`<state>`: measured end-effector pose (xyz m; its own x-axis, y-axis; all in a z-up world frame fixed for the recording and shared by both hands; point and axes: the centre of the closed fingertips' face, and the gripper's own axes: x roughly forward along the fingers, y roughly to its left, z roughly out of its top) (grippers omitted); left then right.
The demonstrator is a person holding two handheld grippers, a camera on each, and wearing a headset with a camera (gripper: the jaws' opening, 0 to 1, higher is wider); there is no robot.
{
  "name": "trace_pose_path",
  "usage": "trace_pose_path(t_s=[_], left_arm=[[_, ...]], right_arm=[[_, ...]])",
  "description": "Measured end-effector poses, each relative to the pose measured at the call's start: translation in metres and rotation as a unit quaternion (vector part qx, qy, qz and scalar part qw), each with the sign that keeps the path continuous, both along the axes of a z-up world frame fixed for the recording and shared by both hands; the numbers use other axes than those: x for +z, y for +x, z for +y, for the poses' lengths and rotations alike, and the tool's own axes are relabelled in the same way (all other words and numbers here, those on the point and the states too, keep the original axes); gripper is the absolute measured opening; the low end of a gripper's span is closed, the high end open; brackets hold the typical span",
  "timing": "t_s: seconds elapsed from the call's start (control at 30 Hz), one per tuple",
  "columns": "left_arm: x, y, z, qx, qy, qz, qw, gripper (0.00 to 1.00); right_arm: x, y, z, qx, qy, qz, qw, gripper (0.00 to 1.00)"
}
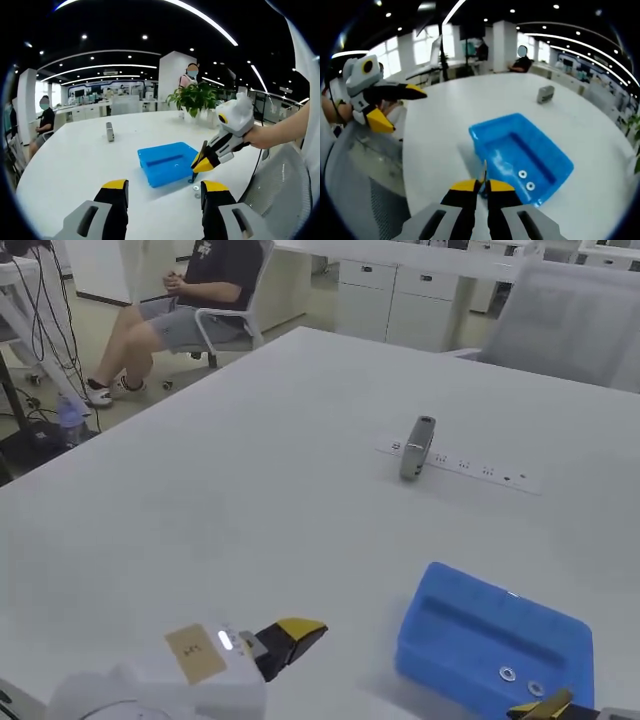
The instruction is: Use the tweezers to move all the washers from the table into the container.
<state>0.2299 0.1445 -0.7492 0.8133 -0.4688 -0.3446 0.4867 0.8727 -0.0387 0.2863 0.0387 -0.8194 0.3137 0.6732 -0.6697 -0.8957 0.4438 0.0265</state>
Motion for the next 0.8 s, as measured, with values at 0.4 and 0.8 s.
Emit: trace_pose_path(t_s=[0.4, 0.8], left_arm=[[0.0001, -0.0001, 0.0001, 0.0, 0.001, -0.001, 1.0, 0.57], [-0.0001, -0.0003, -0.0001, 0.0, 0.001, 0.0, 1.0, 0.57]], right_arm=[[-0.0007, 0.0005, -0.0003, -0.001, 0.005, 0.008, 1.0, 0.04], [0.0021, -0.002, 0.0007, 0.0, 0.011, 0.013, 0.9999, 0.03]])
